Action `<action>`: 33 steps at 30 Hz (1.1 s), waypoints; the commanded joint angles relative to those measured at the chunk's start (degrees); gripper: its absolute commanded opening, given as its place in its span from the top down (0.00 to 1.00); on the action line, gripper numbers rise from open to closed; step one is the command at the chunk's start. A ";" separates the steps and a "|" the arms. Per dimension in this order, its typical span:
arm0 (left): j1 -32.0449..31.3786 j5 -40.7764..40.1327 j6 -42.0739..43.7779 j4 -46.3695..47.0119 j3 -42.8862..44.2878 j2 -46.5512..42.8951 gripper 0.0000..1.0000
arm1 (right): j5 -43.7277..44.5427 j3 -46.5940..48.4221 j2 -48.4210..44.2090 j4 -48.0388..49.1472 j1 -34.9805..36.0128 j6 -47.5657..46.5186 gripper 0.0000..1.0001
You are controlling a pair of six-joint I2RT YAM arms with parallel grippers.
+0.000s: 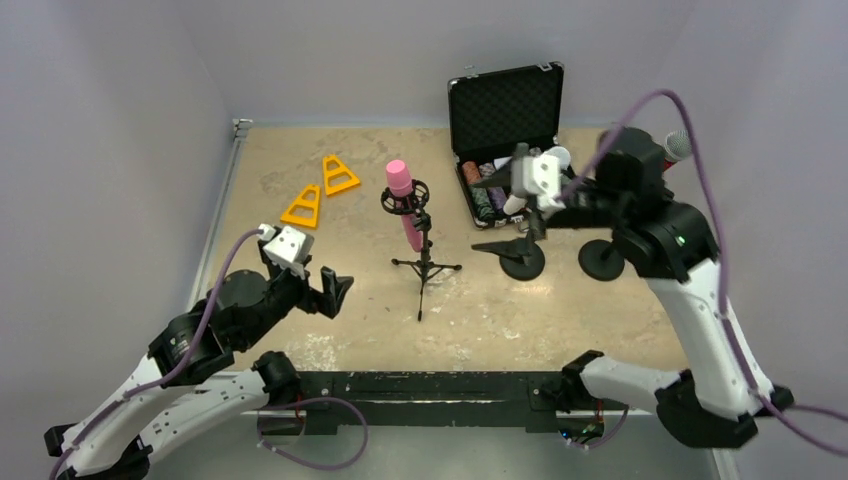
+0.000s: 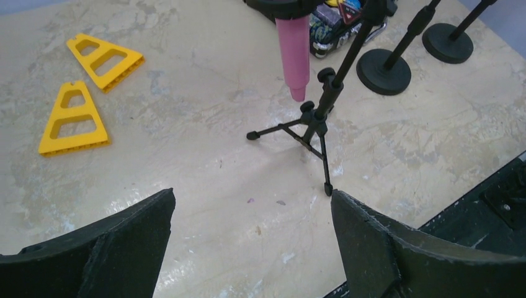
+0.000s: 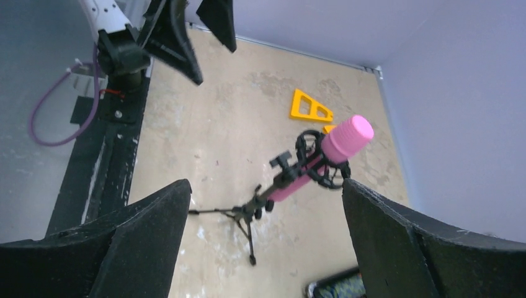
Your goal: Attach the microphones to the stand
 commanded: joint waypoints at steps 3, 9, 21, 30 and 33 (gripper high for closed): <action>7.53 5.42 3.76 5.19 9.15 8.88 0.00 | -7.63 -11.49 -15.31 -4.48 -12.90 -4.69 0.05; 13.02 7.78 5.64 4.79 12.72 13.59 0.01 | -5.95 -23.28 -30.76 -6.45 -22.82 -3.65 0.04; 12.94 2.62 8.25 2.89 -1.43 0.21 0.01 | 3.19 -45.42 -48.49 3.20 -39.05 15.64 0.01; 12.91 2.90 7.61 4.64 -5.59 -2.36 0.01 | 4.99 -51.69 -48.78 8.29 -40.89 18.44 0.01; 12.96 2.93 7.66 4.47 -5.64 -2.45 0.01 | 3.80 -54.16 -48.46 10.77 -41.75 19.45 0.01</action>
